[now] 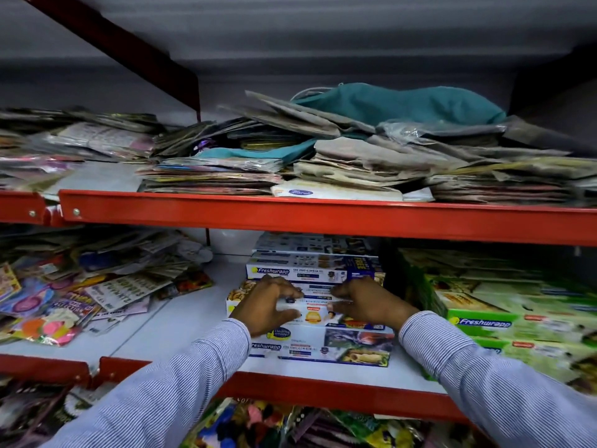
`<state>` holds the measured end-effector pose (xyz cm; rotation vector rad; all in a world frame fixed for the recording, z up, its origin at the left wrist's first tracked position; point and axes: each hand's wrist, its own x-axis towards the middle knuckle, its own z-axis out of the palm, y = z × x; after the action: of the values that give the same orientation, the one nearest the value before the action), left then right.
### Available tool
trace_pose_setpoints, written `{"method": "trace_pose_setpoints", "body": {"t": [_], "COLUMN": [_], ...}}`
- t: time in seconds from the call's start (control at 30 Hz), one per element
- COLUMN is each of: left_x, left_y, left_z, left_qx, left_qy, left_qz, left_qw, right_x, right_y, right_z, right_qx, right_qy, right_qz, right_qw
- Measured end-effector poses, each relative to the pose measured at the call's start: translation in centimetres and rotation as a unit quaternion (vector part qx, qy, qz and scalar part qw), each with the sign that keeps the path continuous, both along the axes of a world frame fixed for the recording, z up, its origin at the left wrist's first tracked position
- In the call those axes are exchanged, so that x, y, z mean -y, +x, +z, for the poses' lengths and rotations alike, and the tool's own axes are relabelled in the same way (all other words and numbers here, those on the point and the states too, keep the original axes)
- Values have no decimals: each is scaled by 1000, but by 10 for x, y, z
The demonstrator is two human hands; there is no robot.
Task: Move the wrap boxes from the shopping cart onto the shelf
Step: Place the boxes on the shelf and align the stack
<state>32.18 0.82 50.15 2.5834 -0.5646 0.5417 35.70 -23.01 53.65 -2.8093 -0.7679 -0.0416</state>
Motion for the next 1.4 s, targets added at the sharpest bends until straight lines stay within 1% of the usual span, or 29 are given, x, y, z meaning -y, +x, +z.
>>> {"method": "trace_pose_setpoints", "body": {"t": [0.1, 0.23, 0.4, 0.6, 0.67, 0.77, 0.8, 0.87, 0.97, 1.13, 1.27, 1.4], "left_x": [1, 5, 7, 8, 7, 2, -1, -6, -7, -8, -5, 2], "left_y": [1, 3, 5, 4, 3, 0, 0, 0, 2, 6, 4, -7], "left_z": [-1, -7, -14, -21, -23, -28, -30, -36, -38, -42, -44, -44], "left_qx": [11, 19, 50, 66, 71, 62, 59, 54, 61, 69, 86, 109], "left_qy": [3, -29, -26, -21, 3, 113, 140, 164, 167, 170, 190, 220], "left_qz": [-5, 6, 15, 25, 29, 30, 29, 25, 20, 19, 37, 78], "left_qw": [1000, 999, 998, 997, 997, 991, 988, 985, 984, 983, 977, 966], "right_x": [2, 2, 2, 5, 8, 11, 12, 14, 15, 14, 12, 7], "right_y": [2, 6, 9, 2, -3, -14, -17, -19, -12, -12, -12, -19], "right_z": [-4, -6, -7, -8, -9, -21, -28, -44, -59, -56, -60, -61], "right_qx": [4, -5, -15, 1, 24, 127, 156, 187, 210, 224, 226, 217], "right_qy": [7, -5, -16, -22, -11, -6, -16, -50, -42, -44, -48, -65], "right_qz": [-4, -10, -14, 1, 4, 22, 35, 54, 54, 56, 42, 9], "right_qw": [1000, 1000, 1000, 1000, 1000, 992, 987, 980, 975, 972, 972, 974]}}
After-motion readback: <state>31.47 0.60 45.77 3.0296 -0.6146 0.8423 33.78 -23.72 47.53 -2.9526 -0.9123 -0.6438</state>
